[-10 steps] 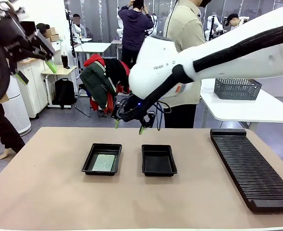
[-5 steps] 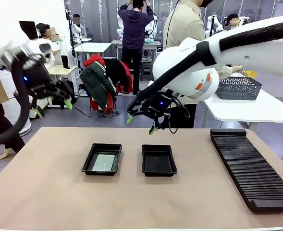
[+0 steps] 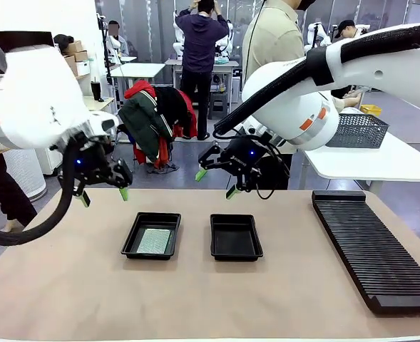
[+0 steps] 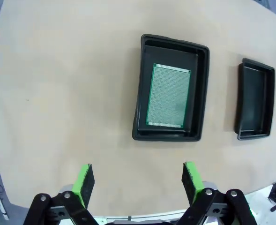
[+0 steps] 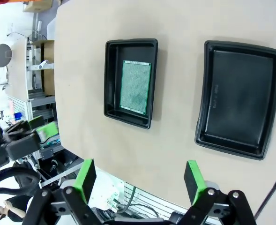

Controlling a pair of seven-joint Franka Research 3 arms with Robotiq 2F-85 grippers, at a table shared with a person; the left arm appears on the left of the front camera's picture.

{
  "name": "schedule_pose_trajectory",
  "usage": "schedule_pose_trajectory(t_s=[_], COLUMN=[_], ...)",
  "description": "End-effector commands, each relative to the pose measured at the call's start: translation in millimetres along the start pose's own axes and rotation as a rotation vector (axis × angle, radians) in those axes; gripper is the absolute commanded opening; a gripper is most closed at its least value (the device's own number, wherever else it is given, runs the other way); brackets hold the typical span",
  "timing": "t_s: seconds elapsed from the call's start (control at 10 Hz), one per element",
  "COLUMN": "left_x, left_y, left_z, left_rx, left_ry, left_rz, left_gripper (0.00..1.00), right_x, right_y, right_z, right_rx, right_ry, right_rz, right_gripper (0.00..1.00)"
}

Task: Inspect and transfer BCBs to ESD trays.
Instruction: Pick up the ESD tray and place it on the left side of the table.

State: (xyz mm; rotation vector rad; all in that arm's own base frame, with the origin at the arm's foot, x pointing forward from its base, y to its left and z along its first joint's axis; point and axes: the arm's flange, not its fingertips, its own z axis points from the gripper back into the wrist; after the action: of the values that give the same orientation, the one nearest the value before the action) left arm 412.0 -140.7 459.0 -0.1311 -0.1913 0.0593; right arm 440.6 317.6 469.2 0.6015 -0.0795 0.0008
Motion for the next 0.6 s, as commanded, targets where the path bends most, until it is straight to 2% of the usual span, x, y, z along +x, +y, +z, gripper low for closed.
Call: schedule_pose_trajectory(t_s=[0.0,0.2,0.5], left_x=[21.2,40.1,56.7], left_y=[-9.0,-12.2,-16.6], left_z=[-24.8,-55.7,-97.3], left_rx=[0.054,0.066,0.087], left_ry=[-0.001,0.043,0.048], left_rz=[-0.041,-0.087,-0.194], left_gripper=[1.0,1.0,1.0], right_x=[1.3,1.3,1.3], right_y=[3.8,3.8,3.8], right_z=[-2.8,-2.8,-2.8], right_rx=[-0.022,-0.022,-0.022], right_ry=[-0.006,-0.006,-0.006], right_rz=[-0.013,-0.013,-0.013], right_gripper=[1.0,1.0,1.0])
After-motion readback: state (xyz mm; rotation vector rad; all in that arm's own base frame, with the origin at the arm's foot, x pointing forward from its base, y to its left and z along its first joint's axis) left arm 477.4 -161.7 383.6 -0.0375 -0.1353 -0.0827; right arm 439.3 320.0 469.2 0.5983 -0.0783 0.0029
